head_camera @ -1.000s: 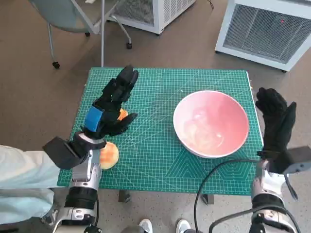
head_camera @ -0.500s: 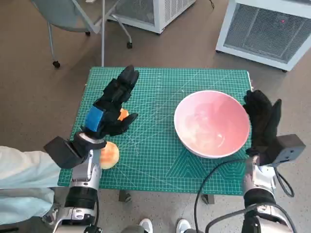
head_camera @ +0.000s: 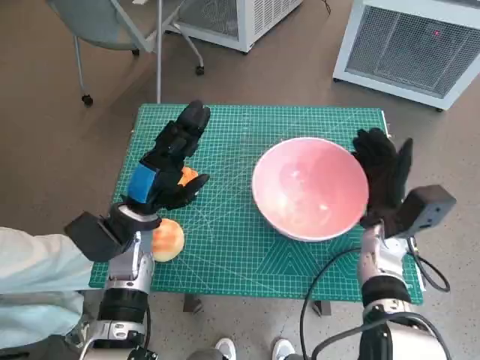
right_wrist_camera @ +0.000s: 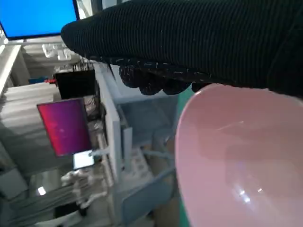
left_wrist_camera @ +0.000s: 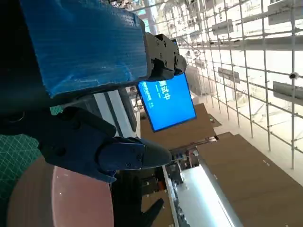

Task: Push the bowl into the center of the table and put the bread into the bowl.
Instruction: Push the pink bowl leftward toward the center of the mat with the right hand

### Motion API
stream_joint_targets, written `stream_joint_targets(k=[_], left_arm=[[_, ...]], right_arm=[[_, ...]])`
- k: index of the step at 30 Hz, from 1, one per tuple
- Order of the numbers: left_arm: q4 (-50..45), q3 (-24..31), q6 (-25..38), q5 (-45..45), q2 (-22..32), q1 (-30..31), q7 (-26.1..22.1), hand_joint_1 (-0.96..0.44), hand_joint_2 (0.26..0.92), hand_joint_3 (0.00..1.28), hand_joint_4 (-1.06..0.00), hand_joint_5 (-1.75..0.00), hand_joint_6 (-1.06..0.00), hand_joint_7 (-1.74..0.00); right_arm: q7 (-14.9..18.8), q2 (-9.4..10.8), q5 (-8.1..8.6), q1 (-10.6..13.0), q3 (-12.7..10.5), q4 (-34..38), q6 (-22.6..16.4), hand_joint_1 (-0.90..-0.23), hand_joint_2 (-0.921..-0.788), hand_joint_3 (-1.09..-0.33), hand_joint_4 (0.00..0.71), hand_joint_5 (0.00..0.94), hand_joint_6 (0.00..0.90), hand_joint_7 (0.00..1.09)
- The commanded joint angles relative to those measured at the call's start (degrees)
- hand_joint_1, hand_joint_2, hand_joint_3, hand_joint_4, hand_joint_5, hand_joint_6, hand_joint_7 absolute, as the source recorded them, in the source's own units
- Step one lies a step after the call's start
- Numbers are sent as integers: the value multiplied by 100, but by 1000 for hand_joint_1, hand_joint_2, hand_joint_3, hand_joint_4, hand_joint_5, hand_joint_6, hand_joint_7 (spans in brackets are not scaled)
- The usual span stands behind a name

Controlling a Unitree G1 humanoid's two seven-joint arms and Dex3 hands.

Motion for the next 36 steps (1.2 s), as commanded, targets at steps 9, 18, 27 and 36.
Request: stream_joint_targets(k=[9, 18, 27, 36], left_arm=[[-291, 106, -105, 91, 130, 264, 166, -656, 921, 340, -134, 0, -243, -1], [-313, 113, -144, 70, 146, 313, 207, -650, 921, 357, -133, 0, -242, -1], [-540, 114, -27, -21, 144, 446, 200, -644, 921, 359, -134, 0, -243, -1], [-693, 120, 40, -18, 155, 560, 238, -642, 921, 361, -130, 0, -238, 0]], right_arm=[[128, 374, 37, -317, -1, 163, 355, -593, -921, -838, 181, 1, 98, 398], [-58, 590, -174, -536, 147, 275, 584, -600, -921, -836, 195, 8, 112, 384], [-19, 635, -254, -625, 190, 296, 764, -603, -921, -849, 211, 11, 129, 370], [110, 516, -296, -638, 220, 150, 534, -619, -921, -841, 207, 5, 122, 352]])
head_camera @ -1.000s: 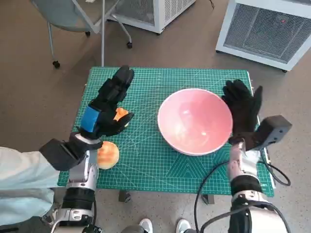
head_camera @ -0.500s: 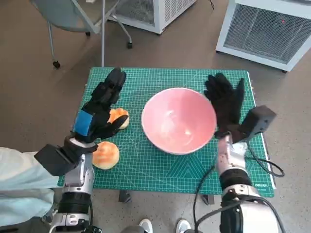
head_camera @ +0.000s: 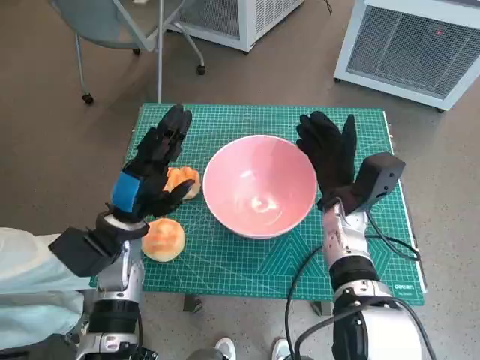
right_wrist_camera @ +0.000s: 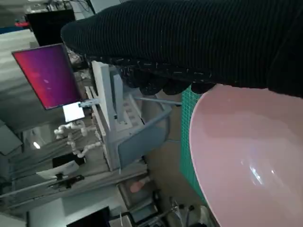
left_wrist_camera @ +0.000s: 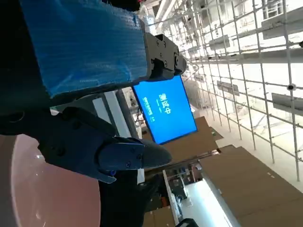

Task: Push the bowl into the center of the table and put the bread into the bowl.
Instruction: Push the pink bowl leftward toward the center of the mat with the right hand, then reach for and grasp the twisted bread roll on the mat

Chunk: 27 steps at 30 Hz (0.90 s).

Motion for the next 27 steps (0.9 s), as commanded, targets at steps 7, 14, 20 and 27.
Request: stream_joint_targets(k=[7, 14, 20, 27], left_arm=[[-212, 1, 94, 12, 12, 118, 95, -642, 921, 363, -129, 0, -236, 0], [-220, -51, 153, 43, -27, 82, 136, -642, 921, 364, -125, 0, -233, 0], [-199, -140, 181, 52, -84, 4, 120, -649, 921, 364, -125, -1, -233, 0], [-215, -245, 198, -7, -143, -71, 43, -658, 921, 361, -128, -2, -232, 0]], right_arm=[[374, -1, 104, 65, -1, -318, -634, -630, -921, -819, 192, 0, 118, 341], [993, 38, 160, 332, 136, -890, -1410, -682, -921, -760, 188, 0, 120, 344], [1377, 13, 156, 747, 394, -1643, -1833, -707, -921, -728, 196, 4, 119, 357], [1554, 9, 215, 1374, 722, -2757, -2002, -719, -921, -717, 200, 3, 97, 414]])
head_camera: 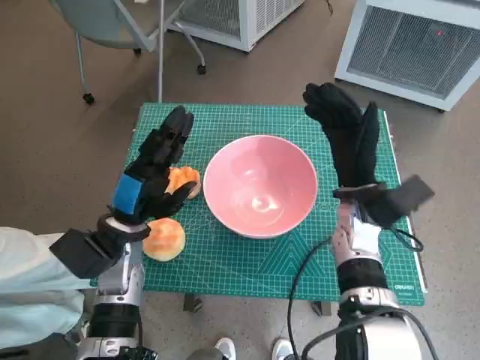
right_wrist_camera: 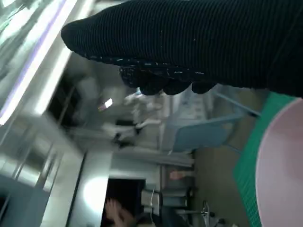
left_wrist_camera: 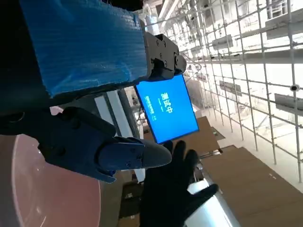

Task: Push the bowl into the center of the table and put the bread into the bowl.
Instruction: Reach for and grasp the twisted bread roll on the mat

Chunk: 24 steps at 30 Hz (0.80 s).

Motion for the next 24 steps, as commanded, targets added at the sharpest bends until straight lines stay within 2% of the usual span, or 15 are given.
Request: stream_joint_targets(k=[1, 5, 8, 15, 24], left_arm=[[-46, -81, 32, -63, -80, -120, -89, -657, 921, 360, -128, -2, -231, 0], [2, -94, 8, -147, -122, -182, -207, -653, 921, 357, -129, -2, -232, 0], [109, -84, -42, -218, -161, -258, -328, -651, 921, 357, -128, -2, -232, 0], [452, -51, -206, -338, -235, -462, -597, -644, 921, 354, -127, -1, -234, -1], [731, -8, -382, -401, -268, -682, -877, -630, 921, 355, -136, -4, -235, -2]], right_arm=[[130, 2, 46, 595, 240, -726, -87, -720, -921, -717, 201, 3, 92, 424], [86, -31, -13, 887, 387, -1072, -202, -718, -921, -717, 202, 2, 64, 481], [-9, -81, -115, 1008, 464, -1179, -281, -718, -921, -721, 202, 1, 45, 506], [-314, -160, -345, 1146, 580, -1346, -275, -721, -921, -751, 190, 0, 3, 543], [-710, -209, -586, 1375, 807, -1878, -43, -721, -921, -766, 182, 1, -1, 521]])
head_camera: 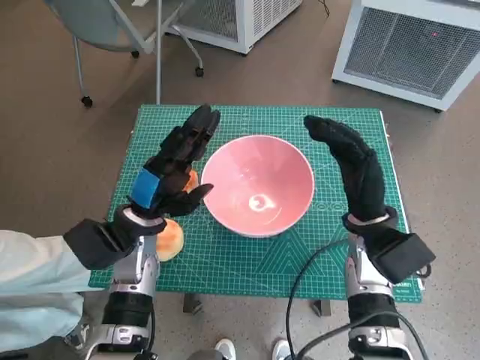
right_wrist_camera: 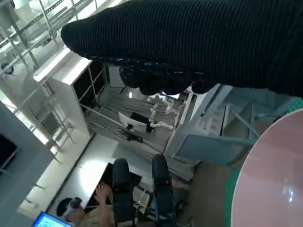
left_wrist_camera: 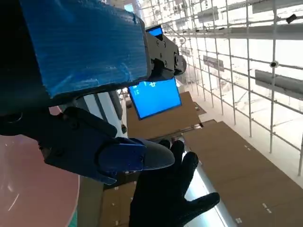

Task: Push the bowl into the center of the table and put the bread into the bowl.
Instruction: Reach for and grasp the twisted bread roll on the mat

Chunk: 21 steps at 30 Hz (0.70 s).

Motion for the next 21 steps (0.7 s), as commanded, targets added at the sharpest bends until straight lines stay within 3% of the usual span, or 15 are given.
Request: stream_joint_targets(k=[1, 8, 13, 19, 21], left_arm=[[109, 29, -142, -72, -20, -189, -109, -629, 921, 354, -137, -4, -236, -2], [96, 31, -207, -36, 1, -227, -140, -628, 921, 347, -138, -4, -241, -5], [118, 58, -265, -20, 86, -245, -183, -634, 921, 345, -138, -3, -241, -5], [656, 168, -669, 345, 548, -459, -154, -640, 921, 344, -136, -2, -235, -2], [1020, 164, -933, 875, 923, -582, 119, -638, 921, 342, -135, -1, -229, -1]], right_arm=[[-191, -44, -159, 264, 129, -277, 203, -721, -921, -767, 181, 1, -1, 518], [-350, -102, -271, 384, 262, -602, 332, -720, -921, -773, 181, 1, -1, 506], [-388, -144, -265, 363, 321, -638, 398, -718, -921, -774, 181, 1, -1, 499], [-400, -179, -223, 301, 368, -645, 493, -718, -921, -773, 182, 1, -1, 492], [-398, -184, -203, 289, 382, -667, 538, -719, -921, -773, 182, 1, -1, 489]])
